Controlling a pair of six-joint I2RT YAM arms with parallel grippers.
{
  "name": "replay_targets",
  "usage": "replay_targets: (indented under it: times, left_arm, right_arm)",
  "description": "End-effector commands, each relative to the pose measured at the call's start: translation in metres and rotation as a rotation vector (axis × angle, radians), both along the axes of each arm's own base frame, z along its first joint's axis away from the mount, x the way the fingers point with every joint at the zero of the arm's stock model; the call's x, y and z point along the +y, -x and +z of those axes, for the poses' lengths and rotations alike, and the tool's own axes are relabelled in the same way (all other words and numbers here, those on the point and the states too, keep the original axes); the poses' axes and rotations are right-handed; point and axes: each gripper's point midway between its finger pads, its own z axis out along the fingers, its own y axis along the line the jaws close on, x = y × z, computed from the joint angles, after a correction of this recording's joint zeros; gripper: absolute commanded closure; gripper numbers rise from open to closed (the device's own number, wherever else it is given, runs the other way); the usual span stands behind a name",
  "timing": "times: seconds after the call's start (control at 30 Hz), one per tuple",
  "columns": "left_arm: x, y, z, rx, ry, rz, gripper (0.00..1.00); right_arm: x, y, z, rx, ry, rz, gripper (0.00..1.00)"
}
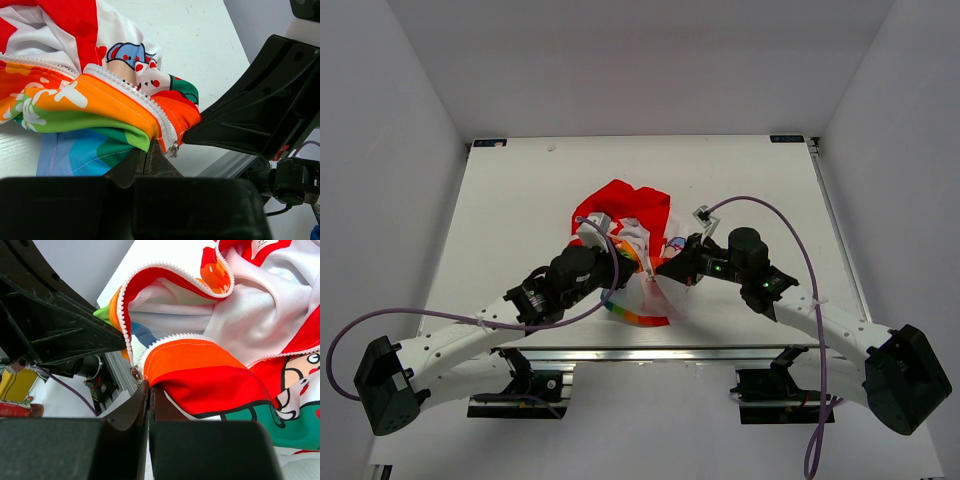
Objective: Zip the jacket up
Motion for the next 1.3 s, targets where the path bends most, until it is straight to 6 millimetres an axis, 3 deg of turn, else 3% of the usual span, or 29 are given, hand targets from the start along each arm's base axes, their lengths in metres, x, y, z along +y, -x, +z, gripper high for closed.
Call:
replay_targets:
  times: [0.0,0.63,1.0,1.27]
  left_arm:
    - [-0.001,0.002,0.008,-0.024,0.034,-0.018,1.0]
    - [-0.002,0.004,0.009,-0.033,0.048,-0.032,1.0]
    - [-0.003,0.012,0.01,-0.033,0.112,-0.056,1.0]
    - [-0.011,0.024,0.006,-0.06,0.108,-0.158,1.0]
  right_arm:
    - [0.005,-0.011,0.032,-0.075,-0.064,-0.015,1.0]
    - [0.007,-0.007,0.035,-0.035,-0.084,-0.002,1.0]
    - [0.003,-0.021,0.038,0.006,-0.124,-0.116,1.0]
    - [0.012,-0.011,0.038,-0.023,-0.115,-0.009,1.0]
